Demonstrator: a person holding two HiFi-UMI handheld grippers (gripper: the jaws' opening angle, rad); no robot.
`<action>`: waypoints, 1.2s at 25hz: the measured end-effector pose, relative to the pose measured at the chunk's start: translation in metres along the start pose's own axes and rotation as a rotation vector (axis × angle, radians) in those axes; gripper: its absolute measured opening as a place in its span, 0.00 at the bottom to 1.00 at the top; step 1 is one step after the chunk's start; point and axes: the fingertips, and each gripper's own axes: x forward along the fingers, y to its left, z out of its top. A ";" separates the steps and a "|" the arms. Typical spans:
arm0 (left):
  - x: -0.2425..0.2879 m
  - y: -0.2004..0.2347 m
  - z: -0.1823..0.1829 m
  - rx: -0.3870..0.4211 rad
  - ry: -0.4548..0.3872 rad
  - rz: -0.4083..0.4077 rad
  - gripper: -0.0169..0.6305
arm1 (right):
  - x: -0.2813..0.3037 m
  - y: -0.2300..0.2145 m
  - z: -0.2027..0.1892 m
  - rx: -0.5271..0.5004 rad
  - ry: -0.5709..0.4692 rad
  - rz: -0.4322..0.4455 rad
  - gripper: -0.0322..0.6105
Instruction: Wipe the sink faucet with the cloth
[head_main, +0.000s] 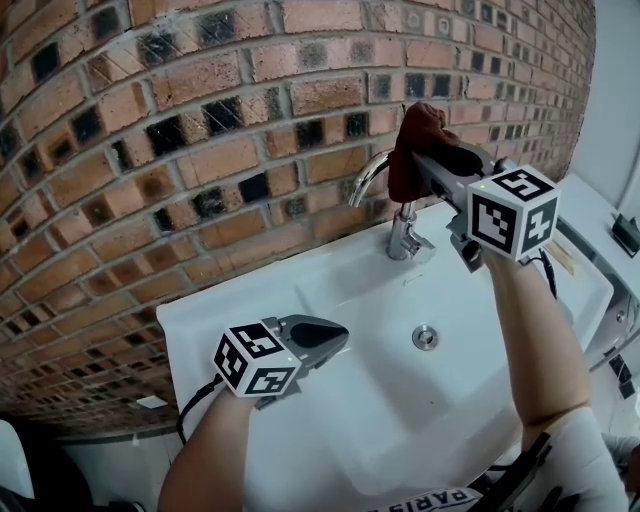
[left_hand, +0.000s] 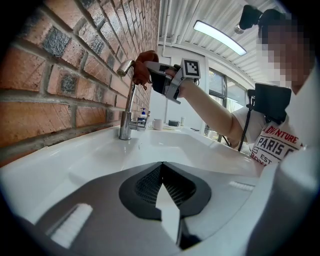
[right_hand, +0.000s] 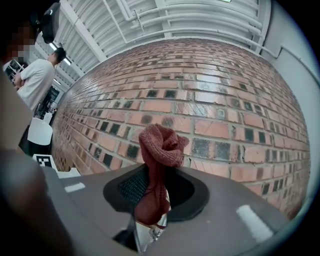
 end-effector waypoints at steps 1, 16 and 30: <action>0.000 0.000 0.000 0.000 0.000 0.000 0.04 | -0.001 -0.005 -0.003 0.010 0.000 -0.012 0.20; 0.000 0.000 0.000 0.002 -0.001 0.002 0.04 | -0.008 -0.041 -0.107 0.187 0.117 -0.122 0.19; 0.000 0.000 0.000 0.001 -0.001 0.002 0.04 | -0.006 -0.037 -0.139 0.232 0.164 -0.118 0.18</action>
